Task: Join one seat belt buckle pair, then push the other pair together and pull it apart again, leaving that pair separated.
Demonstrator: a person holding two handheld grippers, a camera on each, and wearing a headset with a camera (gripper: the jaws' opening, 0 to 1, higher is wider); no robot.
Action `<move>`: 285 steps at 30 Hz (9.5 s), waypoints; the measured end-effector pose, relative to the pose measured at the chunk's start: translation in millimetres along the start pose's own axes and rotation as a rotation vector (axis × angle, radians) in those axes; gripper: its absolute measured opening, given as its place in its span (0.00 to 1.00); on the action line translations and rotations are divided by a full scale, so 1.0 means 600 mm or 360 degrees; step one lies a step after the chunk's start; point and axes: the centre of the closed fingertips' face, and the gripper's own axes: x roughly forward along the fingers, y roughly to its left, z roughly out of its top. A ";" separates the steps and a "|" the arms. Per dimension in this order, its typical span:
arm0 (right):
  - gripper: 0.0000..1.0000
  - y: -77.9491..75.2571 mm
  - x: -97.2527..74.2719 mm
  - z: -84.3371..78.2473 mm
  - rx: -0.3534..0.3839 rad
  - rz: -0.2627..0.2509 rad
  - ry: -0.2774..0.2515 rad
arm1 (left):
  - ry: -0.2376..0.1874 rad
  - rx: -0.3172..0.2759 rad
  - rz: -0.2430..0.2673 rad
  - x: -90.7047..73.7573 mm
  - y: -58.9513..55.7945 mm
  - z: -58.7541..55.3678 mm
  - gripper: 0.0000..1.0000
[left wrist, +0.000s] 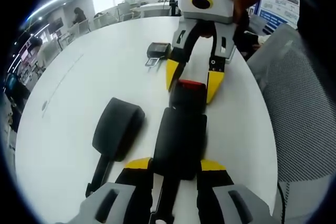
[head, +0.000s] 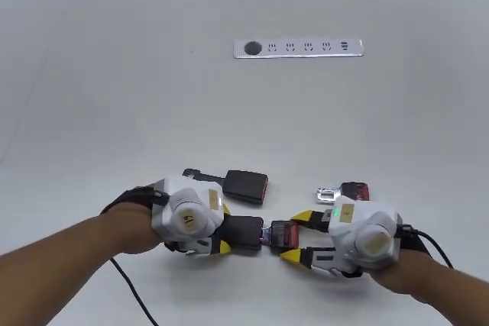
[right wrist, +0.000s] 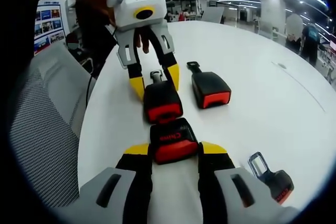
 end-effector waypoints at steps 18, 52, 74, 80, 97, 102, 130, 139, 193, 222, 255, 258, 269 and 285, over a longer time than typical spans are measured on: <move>0.32 -0.008 0.015 -0.006 0.0014 -0.0010 0.0024 | 0.0003 0.0015 -0.0006 -0.002 -0.007 0.007 0.32; 0.31 -0.002 0.012 0.011 -0.0200 0.0083 0.0060 | -0.0206 0.0185 -0.0130 -0.009 0.000 -0.002 0.31; 0.30 -0.001 0.003 0.007 -0.0205 0.0083 0.0024 | -0.0288 0.0185 -0.0160 -0.007 0.002 0.002 0.31; 0.30 -0.003 0.002 0.005 -0.0203 0.0088 0.0020 | -0.0291 0.0180 -0.0162 -0.006 0.003 0.001 0.30; 0.32 -0.003 0.000 0.002 -0.0169 0.0071 0.0004 | -0.0258 0.0210 -0.0159 -0.003 -0.003 0.007 0.32; 0.33 -0.003 0.001 0.001 -0.0168 0.0051 0.0023 | -0.0260 0.0157 -0.0135 -0.004 -0.004 0.008 0.32; 0.73 -0.036 -0.075 0.041 -0.0028 -0.0215 -0.0153 | -0.0308 -0.0061 0.0147 -0.068 0.022 0.034 0.74; 0.77 -0.049 -0.117 0.049 -0.0007 -0.0267 -0.0198 | -0.0368 -0.0124 0.0233 -0.098 0.037 0.048 0.78; 0.70 -0.187 -0.138 -0.064 0.0086 -0.0143 0.0016 | -0.0231 0.0109 -0.0003 -0.018 0.151 0.054 0.66; 0.36 -0.174 -0.115 -0.082 -0.0034 -0.0048 0.0146 | -0.0258 0.0062 -0.0043 0.017 0.145 0.040 0.34; 0.35 -0.167 -0.034 -0.026 -0.0070 -0.0032 0.0103 | -0.0185 -0.0006 -0.0014 0.015 0.142 0.039 0.34; 0.35 -0.169 -0.024 -0.018 -0.0072 -0.0029 0.0092 | -0.0184 -0.0005 -0.0014 0.015 0.141 0.041 0.34; 0.35 -0.156 0.012 0.009 -0.0087 -0.0010 0.0069 | -0.0164 -0.0013 -0.0015 0.014 0.139 0.041 0.34; 0.34 -0.149 0.022 0.026 -0.0084 0.0021 0.0065 | -0.0161 -0.0051 0.0001 0.014 0.138 0.046 0.33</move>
